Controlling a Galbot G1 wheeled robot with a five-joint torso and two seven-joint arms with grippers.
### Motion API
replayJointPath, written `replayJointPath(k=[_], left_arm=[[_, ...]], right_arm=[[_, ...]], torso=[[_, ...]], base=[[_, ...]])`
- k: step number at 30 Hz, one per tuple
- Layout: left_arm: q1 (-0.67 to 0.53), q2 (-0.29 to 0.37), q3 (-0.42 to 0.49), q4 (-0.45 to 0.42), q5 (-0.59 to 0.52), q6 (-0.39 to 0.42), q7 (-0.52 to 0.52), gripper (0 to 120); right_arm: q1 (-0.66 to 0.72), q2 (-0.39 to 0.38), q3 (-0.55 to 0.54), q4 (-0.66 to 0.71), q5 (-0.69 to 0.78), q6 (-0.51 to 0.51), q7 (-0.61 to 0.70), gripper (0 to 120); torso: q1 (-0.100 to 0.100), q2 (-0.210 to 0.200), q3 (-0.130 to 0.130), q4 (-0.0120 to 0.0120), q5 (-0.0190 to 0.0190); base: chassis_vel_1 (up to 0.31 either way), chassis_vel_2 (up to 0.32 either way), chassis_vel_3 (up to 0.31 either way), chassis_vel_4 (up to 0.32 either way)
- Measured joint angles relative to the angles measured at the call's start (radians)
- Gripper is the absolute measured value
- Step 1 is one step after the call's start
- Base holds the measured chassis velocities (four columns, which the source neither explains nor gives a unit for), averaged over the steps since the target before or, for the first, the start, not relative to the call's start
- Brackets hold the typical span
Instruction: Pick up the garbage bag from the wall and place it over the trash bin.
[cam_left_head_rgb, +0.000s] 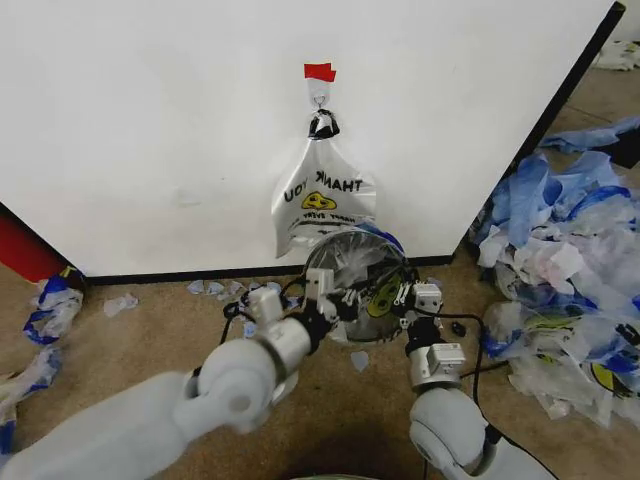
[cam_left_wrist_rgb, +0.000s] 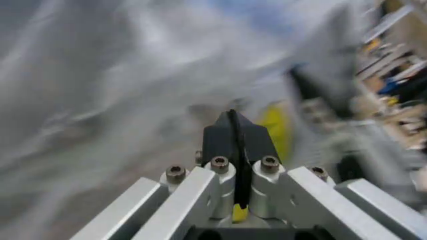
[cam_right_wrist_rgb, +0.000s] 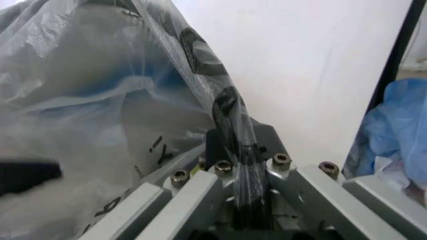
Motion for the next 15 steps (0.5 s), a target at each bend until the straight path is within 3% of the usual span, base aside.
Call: replayJointPath(k=[8, 15], left_arm=[[-0.045, -0.066, 0.056, 0.109, 0.053, -0.005, -0.044, 0], [-0.129, -0.187, 0.104, 0.22, 0.071, -0.024, -0.097, 0]], right_arm=[[-0.015, -0.037, 0.035, 0.043, 0.011, 0.006, -0.005, 0], [-0.047, -0.057, 0.05, 0.096, 0.019, 0.006, -0.005, 0]], torso=[[0.0, 0.0, 0.0, 0.0002, -0.0002], [0.0, 0.0, 0.0, 0.0, -0.0001]], base=[[0.0, 0.0, 0.0, 0.0], [0.0, 0.0, 0.0, 0.0]])
